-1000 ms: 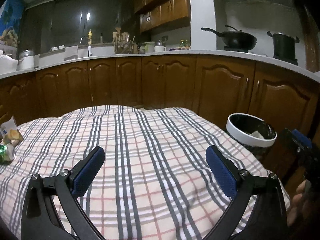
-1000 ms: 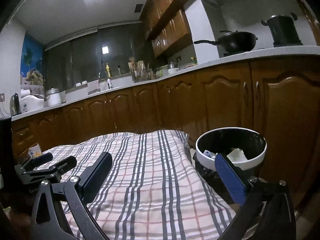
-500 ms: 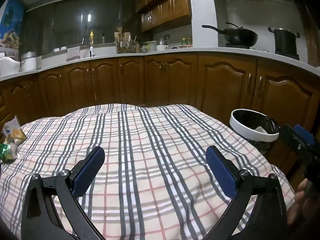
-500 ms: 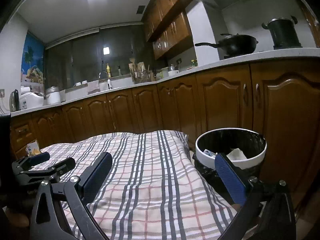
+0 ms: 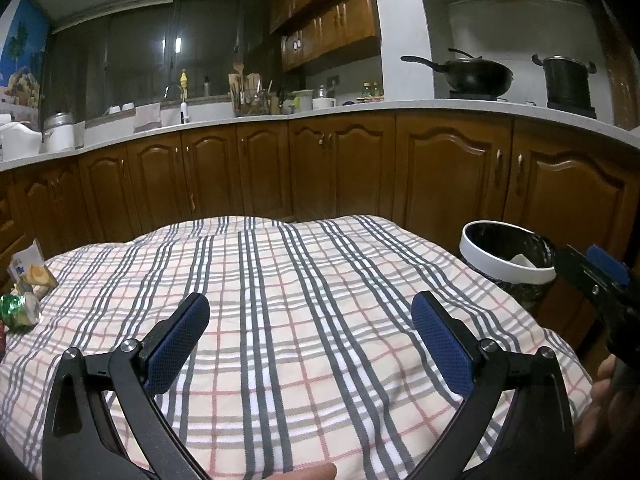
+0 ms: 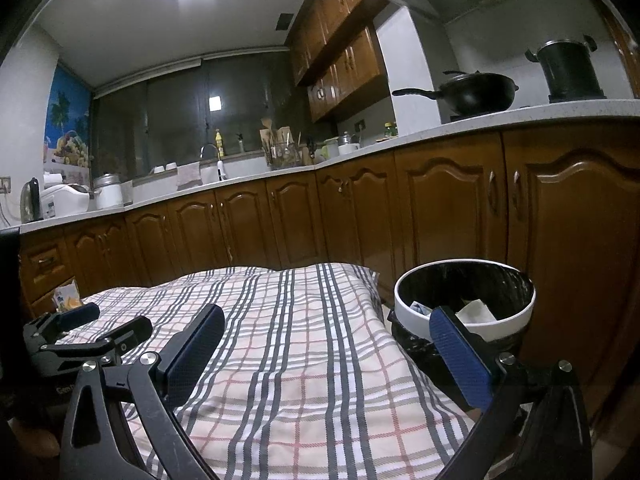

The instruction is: Collect trash

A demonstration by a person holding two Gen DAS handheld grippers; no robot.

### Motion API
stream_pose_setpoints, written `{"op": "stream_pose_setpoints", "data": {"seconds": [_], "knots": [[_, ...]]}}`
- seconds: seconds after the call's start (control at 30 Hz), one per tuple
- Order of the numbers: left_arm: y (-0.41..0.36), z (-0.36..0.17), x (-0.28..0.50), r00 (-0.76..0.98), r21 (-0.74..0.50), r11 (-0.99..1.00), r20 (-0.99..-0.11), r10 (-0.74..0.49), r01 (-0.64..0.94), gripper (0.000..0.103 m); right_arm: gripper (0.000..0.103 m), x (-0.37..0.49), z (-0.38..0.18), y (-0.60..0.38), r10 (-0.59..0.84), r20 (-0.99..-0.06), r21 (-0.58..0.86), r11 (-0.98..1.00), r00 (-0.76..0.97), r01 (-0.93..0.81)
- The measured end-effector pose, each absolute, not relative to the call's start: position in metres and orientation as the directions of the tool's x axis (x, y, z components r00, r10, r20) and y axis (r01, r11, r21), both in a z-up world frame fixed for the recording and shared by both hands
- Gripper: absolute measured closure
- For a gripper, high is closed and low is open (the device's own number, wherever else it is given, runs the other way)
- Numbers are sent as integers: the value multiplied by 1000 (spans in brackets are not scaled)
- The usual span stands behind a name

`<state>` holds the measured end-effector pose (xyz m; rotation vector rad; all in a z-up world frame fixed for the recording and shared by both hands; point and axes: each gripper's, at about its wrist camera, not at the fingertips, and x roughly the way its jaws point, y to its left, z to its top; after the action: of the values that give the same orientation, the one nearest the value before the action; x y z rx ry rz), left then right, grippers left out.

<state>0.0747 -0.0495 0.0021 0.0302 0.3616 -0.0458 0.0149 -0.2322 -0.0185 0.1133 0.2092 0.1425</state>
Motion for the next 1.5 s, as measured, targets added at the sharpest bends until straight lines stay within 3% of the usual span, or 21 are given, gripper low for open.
{"op": "stream_pose_setpoints", "data": {"seconds": [1.5], "knots": [[-53, 14, 62, 941, 14, 999, -335, -41, 49, 0, 0, 12, -13, -234, 179, -163, 131, 979, 970, -158]]}}
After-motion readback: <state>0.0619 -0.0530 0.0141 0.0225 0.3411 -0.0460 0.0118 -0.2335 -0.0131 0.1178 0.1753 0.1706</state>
